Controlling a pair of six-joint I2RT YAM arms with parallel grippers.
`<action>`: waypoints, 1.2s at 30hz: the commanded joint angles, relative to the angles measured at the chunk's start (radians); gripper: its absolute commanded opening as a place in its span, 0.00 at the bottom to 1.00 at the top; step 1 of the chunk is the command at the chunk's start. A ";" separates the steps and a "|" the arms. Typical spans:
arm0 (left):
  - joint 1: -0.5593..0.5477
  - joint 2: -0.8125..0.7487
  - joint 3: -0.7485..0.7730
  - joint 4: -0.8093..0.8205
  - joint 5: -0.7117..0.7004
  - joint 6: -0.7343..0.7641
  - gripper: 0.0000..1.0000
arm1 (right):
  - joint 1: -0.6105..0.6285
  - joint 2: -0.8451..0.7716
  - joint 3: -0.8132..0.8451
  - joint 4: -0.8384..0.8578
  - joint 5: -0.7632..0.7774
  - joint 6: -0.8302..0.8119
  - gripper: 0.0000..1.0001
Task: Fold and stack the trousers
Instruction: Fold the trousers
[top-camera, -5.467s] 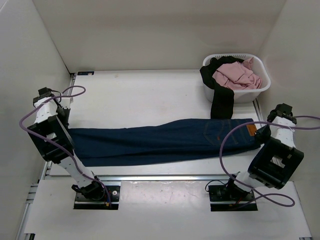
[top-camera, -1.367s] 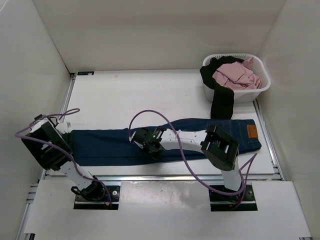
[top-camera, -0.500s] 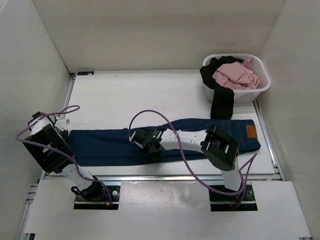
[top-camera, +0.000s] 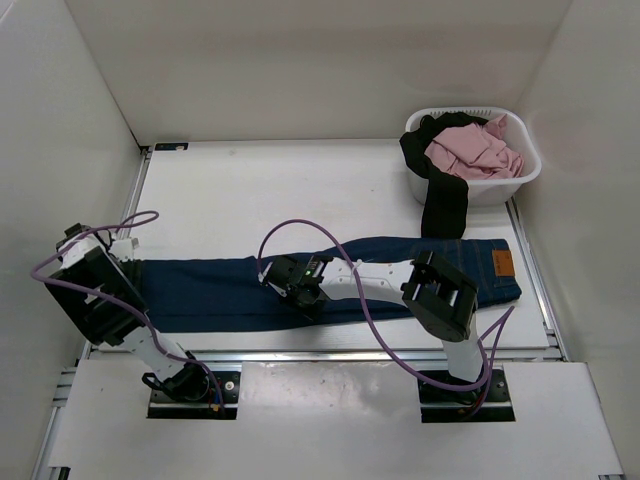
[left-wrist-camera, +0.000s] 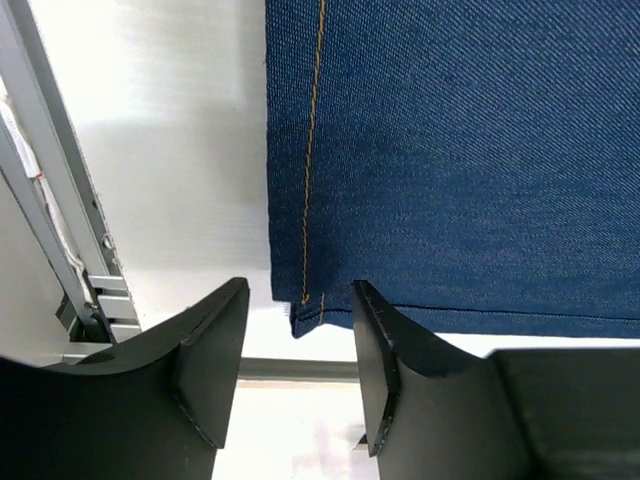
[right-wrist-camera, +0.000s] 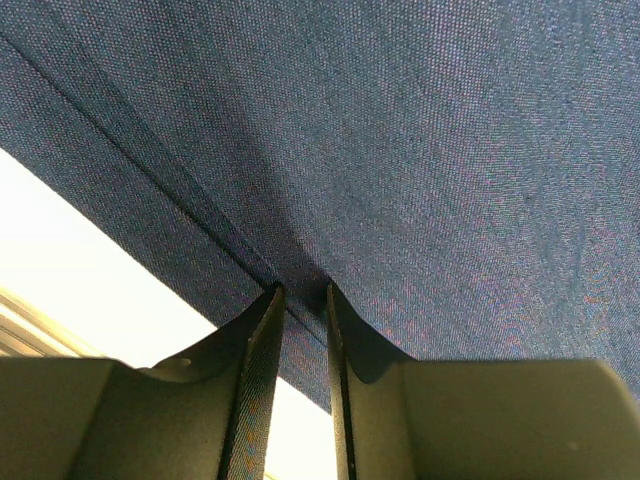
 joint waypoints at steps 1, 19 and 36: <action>0.004 0.013 0.016 0.017 0.023 -0.003 0.56 | 0.006 0.000 0.007 -0.015 0.003 0.010 0.28; 0.004 0.002 0.025 -0.003 0.045 -0.012 0.18 | 0.016 0.000 0.007 -0.024 0.003 0.010 0.28; 0.004 -0.044 0.093 -0.078 0.002 0.026 0.15 | 0.048 0.008 0.026 -0.004 0.206 0.055 0.29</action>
